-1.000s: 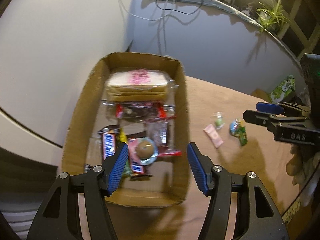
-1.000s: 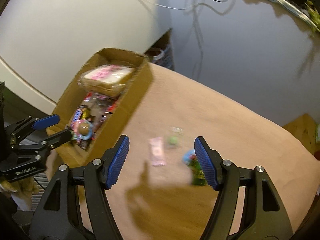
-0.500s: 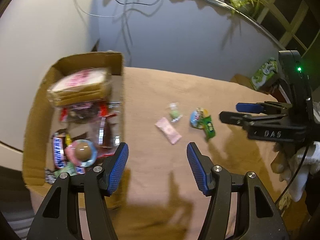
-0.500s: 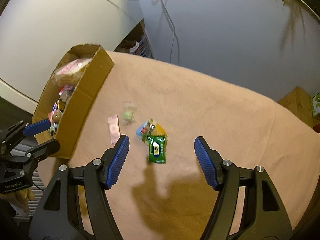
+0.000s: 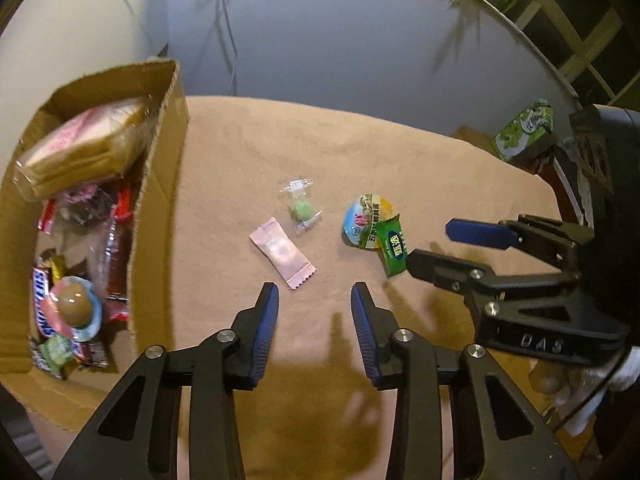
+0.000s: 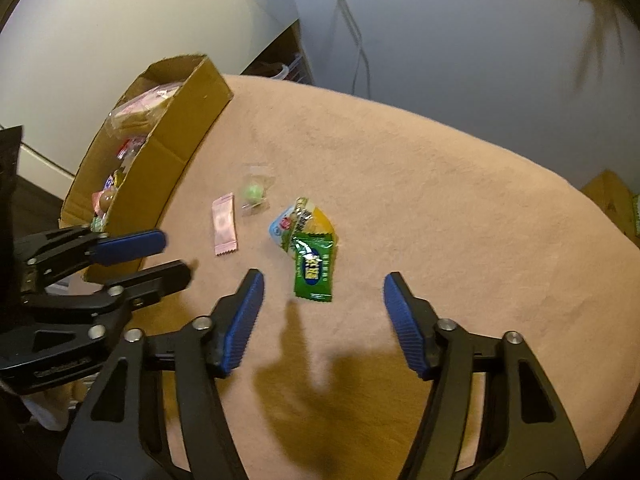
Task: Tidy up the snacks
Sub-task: 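Move both open tools back over the pink and green candies, then grasp the pink wrapped candy with the left tool while the right tool grasps the green-packaged snack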
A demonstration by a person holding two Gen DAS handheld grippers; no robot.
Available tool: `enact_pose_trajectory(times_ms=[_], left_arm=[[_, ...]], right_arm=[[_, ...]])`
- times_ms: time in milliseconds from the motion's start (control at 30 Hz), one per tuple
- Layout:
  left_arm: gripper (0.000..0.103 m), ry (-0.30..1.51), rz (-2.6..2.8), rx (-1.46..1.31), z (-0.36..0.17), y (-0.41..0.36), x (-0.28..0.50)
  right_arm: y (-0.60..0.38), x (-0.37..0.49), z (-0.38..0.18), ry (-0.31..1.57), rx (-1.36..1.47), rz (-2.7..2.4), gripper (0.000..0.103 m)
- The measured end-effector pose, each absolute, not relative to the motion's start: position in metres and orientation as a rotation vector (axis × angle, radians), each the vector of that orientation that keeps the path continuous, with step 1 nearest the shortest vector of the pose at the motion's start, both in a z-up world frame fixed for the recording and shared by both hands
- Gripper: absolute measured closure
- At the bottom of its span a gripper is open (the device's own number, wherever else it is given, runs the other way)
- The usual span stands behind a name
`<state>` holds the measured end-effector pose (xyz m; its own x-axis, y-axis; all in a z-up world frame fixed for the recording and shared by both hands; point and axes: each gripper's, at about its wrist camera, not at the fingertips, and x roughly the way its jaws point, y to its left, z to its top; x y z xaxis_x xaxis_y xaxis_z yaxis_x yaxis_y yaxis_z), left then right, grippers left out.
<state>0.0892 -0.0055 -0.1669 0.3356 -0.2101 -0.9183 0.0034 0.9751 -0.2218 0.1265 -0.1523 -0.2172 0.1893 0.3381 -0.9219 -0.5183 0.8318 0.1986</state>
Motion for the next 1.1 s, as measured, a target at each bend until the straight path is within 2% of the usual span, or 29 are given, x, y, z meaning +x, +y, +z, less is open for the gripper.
enact_pose_trajectory(times_ms=[100, 200, 700, 867, 967, 1100], left_arm=[[0.068, 1.233, -0.132, -0.200, -0.171, -0.009, 0.093], [0.068, 1.238, -0.113, -0.212, -0.176, -0.009, 0.098], [0.069, 1.248, -0.037, -0.275, -0.189, -0.003, 0.114], [0.074, 1.248, -0.013, -0.182, -0.192, -0.015, 0.117], [0.084, 1.238, -0.013, -0.147, -0.192, -0.020, 0.118], [0.086, 1.235, -0.017, -0.159, -0.192, -0.020, 0.121]], right_arm=[[-0.146, 0.126, -0.223, 1.245, -0.201, 0.626, 0.046], [-0.141, 0.127, -0.229, 1.254, -0.217, 0.640, 0.054], [-0.127, 0.128, -0.248, 1.259, -0.258, 0.645, 0.056], [-0.131, 0.127, -0.249, 1.257, -0.260, 0.626, 0.064], [-0.133, 0.128, -0.248, 1.256, -0.259, 0.616, 0.072], [-0.135, 0.126, -0.247, 1.258, -0.257, 0.613, 0.079]])
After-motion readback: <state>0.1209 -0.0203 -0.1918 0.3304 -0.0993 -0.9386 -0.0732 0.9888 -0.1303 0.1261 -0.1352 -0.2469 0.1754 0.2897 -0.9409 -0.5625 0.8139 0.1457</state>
